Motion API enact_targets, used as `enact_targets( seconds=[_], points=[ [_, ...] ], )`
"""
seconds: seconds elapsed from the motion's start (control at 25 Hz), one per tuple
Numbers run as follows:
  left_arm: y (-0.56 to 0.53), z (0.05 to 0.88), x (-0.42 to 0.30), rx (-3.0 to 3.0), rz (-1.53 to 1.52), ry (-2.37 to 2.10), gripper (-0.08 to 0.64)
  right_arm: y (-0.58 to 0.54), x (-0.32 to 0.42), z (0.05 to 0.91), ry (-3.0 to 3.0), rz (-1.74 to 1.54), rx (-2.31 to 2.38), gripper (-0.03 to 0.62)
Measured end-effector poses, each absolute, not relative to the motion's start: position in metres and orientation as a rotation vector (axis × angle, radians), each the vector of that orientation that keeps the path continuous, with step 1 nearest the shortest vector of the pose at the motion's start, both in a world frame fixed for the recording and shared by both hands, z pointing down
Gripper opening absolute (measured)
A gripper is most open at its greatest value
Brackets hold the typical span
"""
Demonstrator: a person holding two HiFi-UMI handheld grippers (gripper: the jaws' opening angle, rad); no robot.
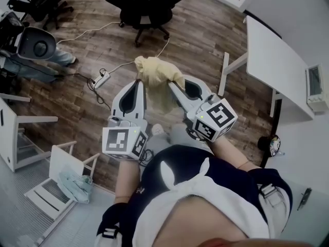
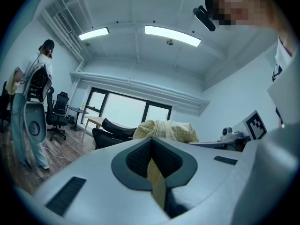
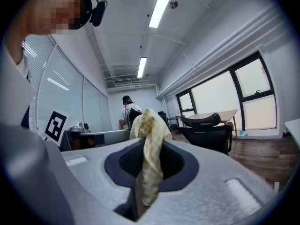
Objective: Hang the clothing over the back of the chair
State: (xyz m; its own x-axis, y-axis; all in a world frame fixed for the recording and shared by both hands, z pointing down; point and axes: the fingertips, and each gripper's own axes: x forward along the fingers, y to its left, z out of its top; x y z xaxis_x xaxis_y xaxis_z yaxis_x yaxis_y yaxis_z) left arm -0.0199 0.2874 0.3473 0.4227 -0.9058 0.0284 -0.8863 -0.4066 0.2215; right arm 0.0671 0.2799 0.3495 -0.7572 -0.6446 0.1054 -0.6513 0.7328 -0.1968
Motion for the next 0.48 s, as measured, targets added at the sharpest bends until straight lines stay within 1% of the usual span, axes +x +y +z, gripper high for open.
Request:
enact_targets(
  seconds=[0.48],
  points=[
    [0.252,0.362,-0.051,2.425,-0.165,-1.608,0.005,0.241,0.033,0.358,-2.875,0.387,1.037,0.057]
  ],
)
